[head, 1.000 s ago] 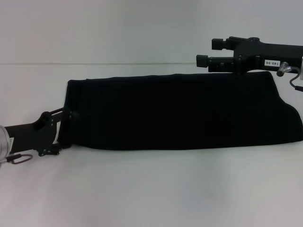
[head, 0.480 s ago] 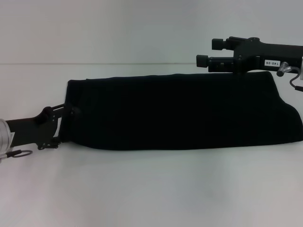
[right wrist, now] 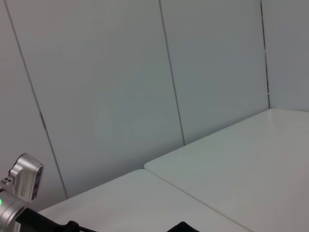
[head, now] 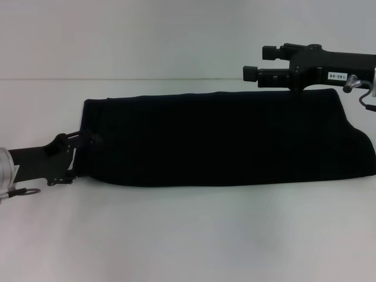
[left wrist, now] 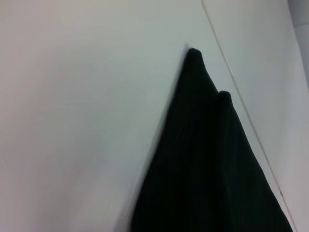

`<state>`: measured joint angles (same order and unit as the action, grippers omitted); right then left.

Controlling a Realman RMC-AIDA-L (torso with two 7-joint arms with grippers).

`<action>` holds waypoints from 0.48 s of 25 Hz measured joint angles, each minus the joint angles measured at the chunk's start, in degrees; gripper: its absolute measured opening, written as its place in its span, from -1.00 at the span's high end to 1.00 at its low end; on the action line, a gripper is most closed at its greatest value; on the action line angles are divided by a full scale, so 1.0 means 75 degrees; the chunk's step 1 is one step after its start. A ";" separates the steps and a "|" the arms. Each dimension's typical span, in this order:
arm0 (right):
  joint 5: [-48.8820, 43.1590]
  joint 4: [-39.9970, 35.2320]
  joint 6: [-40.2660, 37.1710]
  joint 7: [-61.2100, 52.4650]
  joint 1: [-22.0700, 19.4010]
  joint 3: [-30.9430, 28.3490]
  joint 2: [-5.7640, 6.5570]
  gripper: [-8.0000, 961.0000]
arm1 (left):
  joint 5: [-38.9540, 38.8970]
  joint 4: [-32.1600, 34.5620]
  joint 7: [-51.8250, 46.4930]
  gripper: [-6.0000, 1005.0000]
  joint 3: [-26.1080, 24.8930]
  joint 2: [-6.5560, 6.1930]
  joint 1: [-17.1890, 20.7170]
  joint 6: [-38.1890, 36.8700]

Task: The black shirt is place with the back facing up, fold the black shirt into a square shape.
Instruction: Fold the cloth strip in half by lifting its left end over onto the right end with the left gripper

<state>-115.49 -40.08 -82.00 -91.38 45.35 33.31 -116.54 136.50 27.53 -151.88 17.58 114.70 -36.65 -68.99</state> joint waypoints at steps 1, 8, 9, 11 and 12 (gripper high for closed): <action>0.0000 0.0000 0.0000 0.0003 0.0002 0.0000 0.0000 -0.87 | 0.0000 -0.0001 0.0068 -0.81 0.0000 0.0000 0.0000 -0.0036; 0.0000 0.0000 0.0000 0.0021 0.0031 0.0000 0.0002 -0.88 | 0.0017 0.0032 0.0183 -0.73 0.0226 0.0000 0.0000 -0.0106; 0.0001 -0.0001 0.0000 0.0023 0.0033 0.0000 0.0006 -0.88 | 0.0023 0.0048 0.0207 -0.70 0.0239 -0.0001 0.0001 -0.0105; 0.0001 -0.0001 0.0000 0.0020 0.0045 0.0000 0.0013 -0.88 | 0.0031 0.0093 0.0289 -0.62 0.0263 0.0000 0.0018 -0.0103; 0.0001 0.0000 0.0000 0.0018 0.0047 0.0000 0.0016 -0.88 | 0.0049 0.0108 0.0332 -0.58 0.0263 0.0000 0.0032 -0.0100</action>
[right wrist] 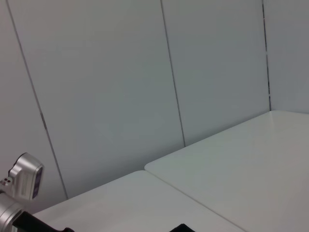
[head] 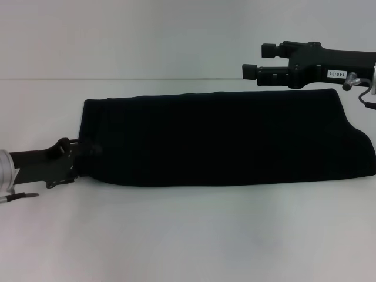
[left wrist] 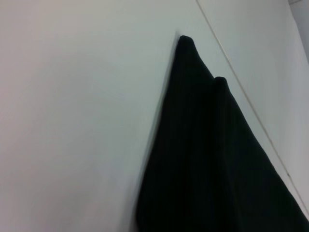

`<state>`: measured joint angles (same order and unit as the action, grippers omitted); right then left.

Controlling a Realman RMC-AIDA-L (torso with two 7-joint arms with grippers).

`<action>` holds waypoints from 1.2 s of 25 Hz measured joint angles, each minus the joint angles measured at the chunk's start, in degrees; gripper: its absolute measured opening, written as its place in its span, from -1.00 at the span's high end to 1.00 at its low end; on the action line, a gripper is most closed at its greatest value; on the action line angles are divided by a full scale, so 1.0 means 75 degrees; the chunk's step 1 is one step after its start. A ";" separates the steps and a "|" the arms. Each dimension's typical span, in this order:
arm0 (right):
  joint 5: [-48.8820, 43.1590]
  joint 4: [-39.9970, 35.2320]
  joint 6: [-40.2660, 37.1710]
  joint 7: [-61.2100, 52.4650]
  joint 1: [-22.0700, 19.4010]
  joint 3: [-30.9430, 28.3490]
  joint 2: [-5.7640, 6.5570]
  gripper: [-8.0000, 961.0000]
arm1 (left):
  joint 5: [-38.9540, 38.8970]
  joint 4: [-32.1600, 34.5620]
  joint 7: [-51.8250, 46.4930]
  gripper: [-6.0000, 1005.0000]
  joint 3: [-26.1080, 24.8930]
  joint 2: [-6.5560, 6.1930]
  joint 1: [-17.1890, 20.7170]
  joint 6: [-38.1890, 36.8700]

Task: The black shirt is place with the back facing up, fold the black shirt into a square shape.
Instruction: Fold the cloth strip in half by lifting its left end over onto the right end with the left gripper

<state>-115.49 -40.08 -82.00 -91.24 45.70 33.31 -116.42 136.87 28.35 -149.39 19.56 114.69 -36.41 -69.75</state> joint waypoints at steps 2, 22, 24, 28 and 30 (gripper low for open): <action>0.0000 0.0000 0.0000 -0.0007 0.0003 0.0000 0.0006 -0.88 | 0.0040 0.0005 0.0029 -0.50 -0.0002 0.0000 0.0015 0.0010; 0.0000 0.0013 0.0008 0.0043 0.0003 0.0000 -0.0007 -0.88 | 0.0173 -0.0049 0.0210 0.93 0.0006 0.0024 0.0054 -0.0041; 0.0000 0.0019 0.0009 0.0046 0.0001 0.0000 -0.0009 -0.87 | 0.0174 -0.0044 0.0285 0.93 0.0006 0.0025 0.0060 -0.0115; 0.0000 0.0031 0.0036 0.0047 -0.0001 -0.0014 -0.0032 -0.87 | 0.0174 0.0008 0.0532 0.93 -0.0038 0.0000 0.0097 -0.0323; 0.0000 0.0048 0.0052 0.0046 0.0000 -0.0014 -0.0042 -0.87 | 0.0174 0.0027 0.0649 0.93 -0.0053 -0.0006 0.0145 -0.0393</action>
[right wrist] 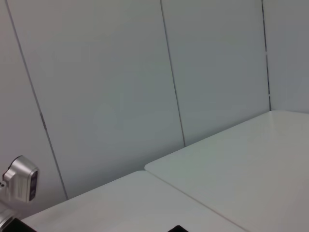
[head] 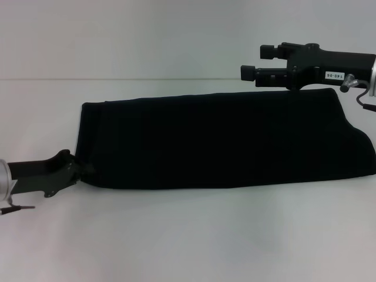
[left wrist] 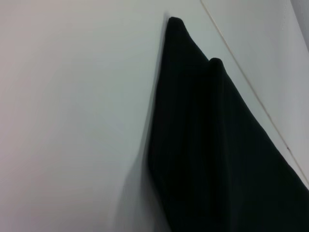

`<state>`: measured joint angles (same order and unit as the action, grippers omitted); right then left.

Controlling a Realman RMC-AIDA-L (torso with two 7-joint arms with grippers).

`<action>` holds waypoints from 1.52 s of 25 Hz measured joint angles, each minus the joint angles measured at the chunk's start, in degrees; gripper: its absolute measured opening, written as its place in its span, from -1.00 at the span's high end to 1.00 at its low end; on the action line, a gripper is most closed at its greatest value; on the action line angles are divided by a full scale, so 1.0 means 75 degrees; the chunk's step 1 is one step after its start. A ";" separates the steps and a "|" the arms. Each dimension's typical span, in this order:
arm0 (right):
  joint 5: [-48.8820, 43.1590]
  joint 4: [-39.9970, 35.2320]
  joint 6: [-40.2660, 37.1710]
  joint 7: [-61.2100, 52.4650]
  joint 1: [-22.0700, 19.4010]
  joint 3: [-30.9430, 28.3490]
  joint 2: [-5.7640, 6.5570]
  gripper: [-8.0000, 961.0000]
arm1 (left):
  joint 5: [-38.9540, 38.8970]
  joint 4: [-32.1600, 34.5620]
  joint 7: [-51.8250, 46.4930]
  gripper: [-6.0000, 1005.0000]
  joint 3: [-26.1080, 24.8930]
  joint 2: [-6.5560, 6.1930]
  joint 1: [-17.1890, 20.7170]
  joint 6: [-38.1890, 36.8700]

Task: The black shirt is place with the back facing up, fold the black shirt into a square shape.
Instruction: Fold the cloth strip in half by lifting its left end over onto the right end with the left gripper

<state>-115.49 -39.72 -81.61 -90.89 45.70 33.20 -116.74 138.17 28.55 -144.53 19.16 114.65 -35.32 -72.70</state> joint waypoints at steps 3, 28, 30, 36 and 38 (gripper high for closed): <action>0.0000 0.0017 0.0005 -0.0025 0.0006 -0.0003 -0.0029 -0.87 | 0.0000 0.0057 0.0196 0.93 -0.0008 -0.0008 0.0096 -0.0125; 0.0395 0.0834 0.0690 0.0141 0.0313 0.0026 -0.0372 -0.88 | 0.0843 0.2013 0.1273 0.93 -0.1041 -0.0444 0.1167 -0.0777; 0.0423 0.0911 0.0780 0.0221 0.0344 0.0027 -0.0373 -0.88 | 0.1030 0.2126 0.1316 0.93 -0.1294 -0.0507 0.1172 -0.0819; 0.0433 0.0930 0.0875 0.0248 0.0361 0.0026 -0.0326 -0.88 | 0.1151 0.2267 0.1342 0.93 -0.1384 -0.0554 0.1137 -0.1067; 0.0434 0.0929 0.0887 0.0249 0.0336 0.0027 -0.0293 -0.88 | 0.1150 0.2264 0.1335 0.93 -0.1339 -0.0590 0.1001 -0.1236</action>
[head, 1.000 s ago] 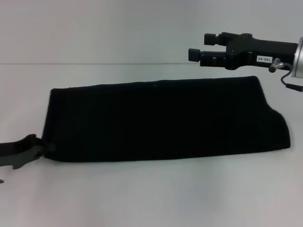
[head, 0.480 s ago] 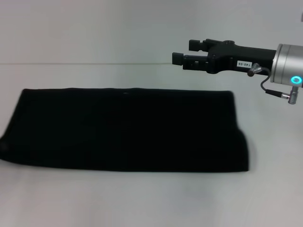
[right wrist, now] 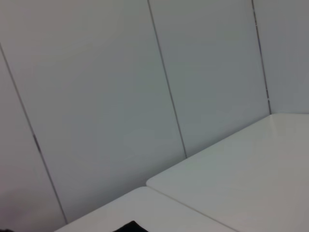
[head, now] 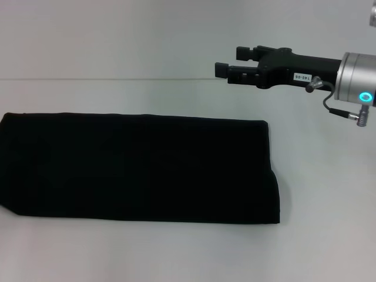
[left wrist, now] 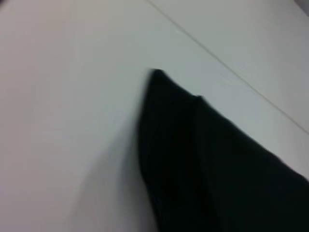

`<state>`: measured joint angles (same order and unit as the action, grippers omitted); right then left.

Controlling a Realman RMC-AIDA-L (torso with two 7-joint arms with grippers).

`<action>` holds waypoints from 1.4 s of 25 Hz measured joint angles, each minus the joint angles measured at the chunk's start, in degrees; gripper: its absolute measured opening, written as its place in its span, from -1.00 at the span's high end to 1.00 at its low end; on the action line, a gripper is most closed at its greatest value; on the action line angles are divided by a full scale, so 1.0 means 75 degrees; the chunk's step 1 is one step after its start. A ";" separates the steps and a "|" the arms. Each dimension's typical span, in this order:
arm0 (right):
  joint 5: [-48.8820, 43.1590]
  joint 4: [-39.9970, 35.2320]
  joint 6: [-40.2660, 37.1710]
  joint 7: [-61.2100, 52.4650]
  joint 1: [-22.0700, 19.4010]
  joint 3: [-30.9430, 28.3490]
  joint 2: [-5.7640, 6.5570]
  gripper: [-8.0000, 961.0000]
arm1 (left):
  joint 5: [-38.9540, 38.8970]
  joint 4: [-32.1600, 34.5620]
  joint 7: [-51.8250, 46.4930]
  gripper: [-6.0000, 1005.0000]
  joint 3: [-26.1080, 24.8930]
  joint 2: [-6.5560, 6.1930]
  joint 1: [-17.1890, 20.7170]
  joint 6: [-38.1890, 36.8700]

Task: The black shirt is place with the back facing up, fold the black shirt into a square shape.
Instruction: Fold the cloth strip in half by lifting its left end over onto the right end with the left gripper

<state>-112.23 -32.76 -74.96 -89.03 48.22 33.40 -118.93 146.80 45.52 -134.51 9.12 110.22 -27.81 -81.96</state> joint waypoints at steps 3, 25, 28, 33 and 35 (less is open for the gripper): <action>0.0000 -0.0036 0.0027 0.0021 -0.0121 -0.0006 0.0053 -0.87 | -0.0051 -0.0030 -0.0030 0.93 0.0023 -0.0097 -0.0285 -0.0353; 0.1546 -0.0073 0.0272 0.0544 -0.1704 -0.0474 0.0740 -0.87 | -0.2170 -0.2269 0.0906 0.93 0.1632 0.1841 -0.3008 -0.0416; 0.1521 -0.0062 0.0261 0.0525 -0.1721 -0.0433 0.0776 -0.87 | -0.2808 -0.3980 0.1980 0.93 0.1596 0.1797 -0.2839 0.0530; 0.1365 -0.0051 0.0256 0.0087 -0.1669 -0.0265 0.0814 -0.87 | -0.3262 -0.4557 0.3090 0.73 0.1652 0.1873 -0.2664 0.0517; 0.1188 -0.0084 0.0256 -0.0465 -0.1636 -0.0144 0.0888 -0.87 | -0.3265 -0.4604 0.3269 0.60 0.1683 0.1855 -0.2706 0.0296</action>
<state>-103.32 -33.39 -73.04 -92.51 35.96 32.32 -112.27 122.31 11.00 -109.99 21.74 124.14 -48.11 -79.74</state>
